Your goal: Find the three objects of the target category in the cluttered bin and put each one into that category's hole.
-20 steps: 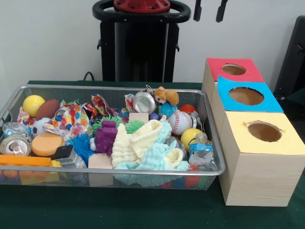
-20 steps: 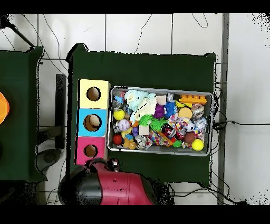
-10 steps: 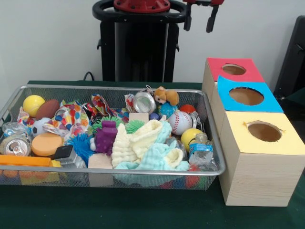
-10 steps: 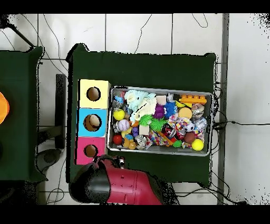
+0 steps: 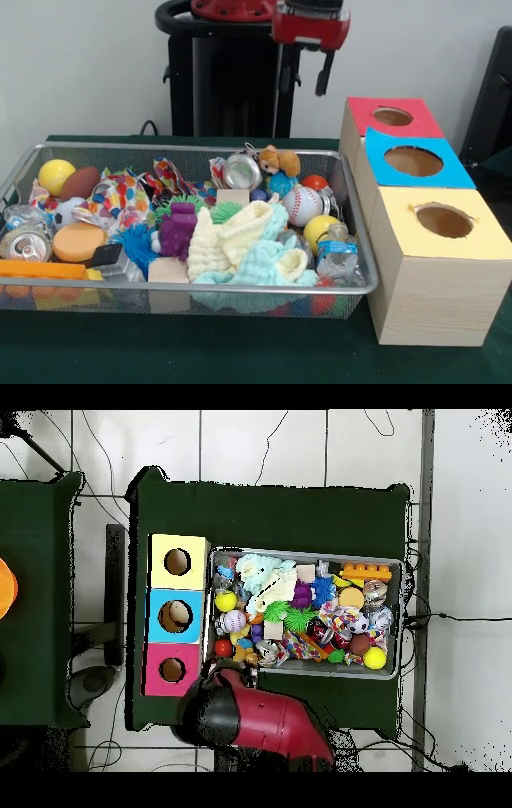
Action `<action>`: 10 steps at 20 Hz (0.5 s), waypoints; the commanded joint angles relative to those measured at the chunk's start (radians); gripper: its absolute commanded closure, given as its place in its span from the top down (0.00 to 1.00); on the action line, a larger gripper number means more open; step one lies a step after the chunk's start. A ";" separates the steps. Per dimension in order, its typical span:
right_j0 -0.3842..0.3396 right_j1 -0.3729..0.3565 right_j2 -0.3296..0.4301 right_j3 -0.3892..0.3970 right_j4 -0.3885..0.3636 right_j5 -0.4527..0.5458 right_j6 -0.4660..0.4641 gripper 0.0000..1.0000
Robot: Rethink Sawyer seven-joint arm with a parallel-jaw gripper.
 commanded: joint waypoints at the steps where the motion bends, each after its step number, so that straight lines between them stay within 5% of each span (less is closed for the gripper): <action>1: -0.081 0.252 0.107 0.016 0.036 -0.224 0.236 1.00; 5: -0.126 0.366 0.144 -0.019 0.036 -0.290 0.225 1.00; 10: -0.147 0.403 0.159 -0.022 0.029 -0.346 0.227 1.00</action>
